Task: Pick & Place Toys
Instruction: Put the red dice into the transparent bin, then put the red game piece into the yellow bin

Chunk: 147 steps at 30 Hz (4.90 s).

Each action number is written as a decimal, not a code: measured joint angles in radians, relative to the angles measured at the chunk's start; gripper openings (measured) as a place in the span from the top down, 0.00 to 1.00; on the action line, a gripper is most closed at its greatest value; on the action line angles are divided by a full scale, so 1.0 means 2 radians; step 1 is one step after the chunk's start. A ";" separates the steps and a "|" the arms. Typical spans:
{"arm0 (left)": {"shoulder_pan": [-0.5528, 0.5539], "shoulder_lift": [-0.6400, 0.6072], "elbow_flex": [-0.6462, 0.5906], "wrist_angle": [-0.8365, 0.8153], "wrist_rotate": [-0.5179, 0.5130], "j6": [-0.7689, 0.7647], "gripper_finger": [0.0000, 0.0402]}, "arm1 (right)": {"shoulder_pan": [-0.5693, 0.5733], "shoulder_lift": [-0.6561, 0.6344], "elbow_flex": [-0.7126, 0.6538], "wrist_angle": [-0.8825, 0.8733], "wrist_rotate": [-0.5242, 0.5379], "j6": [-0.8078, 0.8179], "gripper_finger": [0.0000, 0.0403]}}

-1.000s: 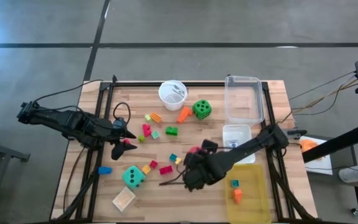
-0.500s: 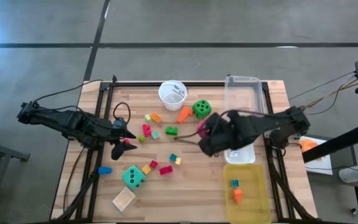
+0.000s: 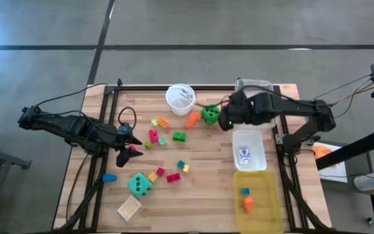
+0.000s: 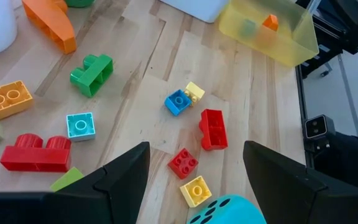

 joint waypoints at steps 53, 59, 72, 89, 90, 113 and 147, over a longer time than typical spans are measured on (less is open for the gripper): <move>0.000 0.000 0.000 0.000 0.000 0.026 0.34 | -0.242 0.008 -0.262 0.170 -0.172 -0.396 0.84; 0.000 0.000 0.000 0.000 0.000 0.040 0.34 | -0.268 0.008 -0.262 0.175 -0.214 -0.431 0.84; 0.000 0.000 0.000 0.000 0.000 0.039 0.34 | -0.323 0.008 -0.286 0.195 -0.316 -0.498 0.85; 0.000 0.000 0.000 0.000 0.000 0.039 0.34 | -0.342 0.008 -0.288 0.200 -0.328 -0.504 0.87; 0.000 0.000 0.000 0.000 0.000 0.039 0.34 | -0.342 0.008 -0.288 0.200 -0.328 -0.504 0.87; 0.000 0.000 0.000 0.000 0.000 0.039 0.35 | -0.341 0.007 -0.278 0.197 -0.310 -0.487 0.31; 0.000 0.000 0.000 0.000 0.000 0.039 0.35 | -0.229 -0.008 -0.104 0.122 -0.194 -0.378 0.29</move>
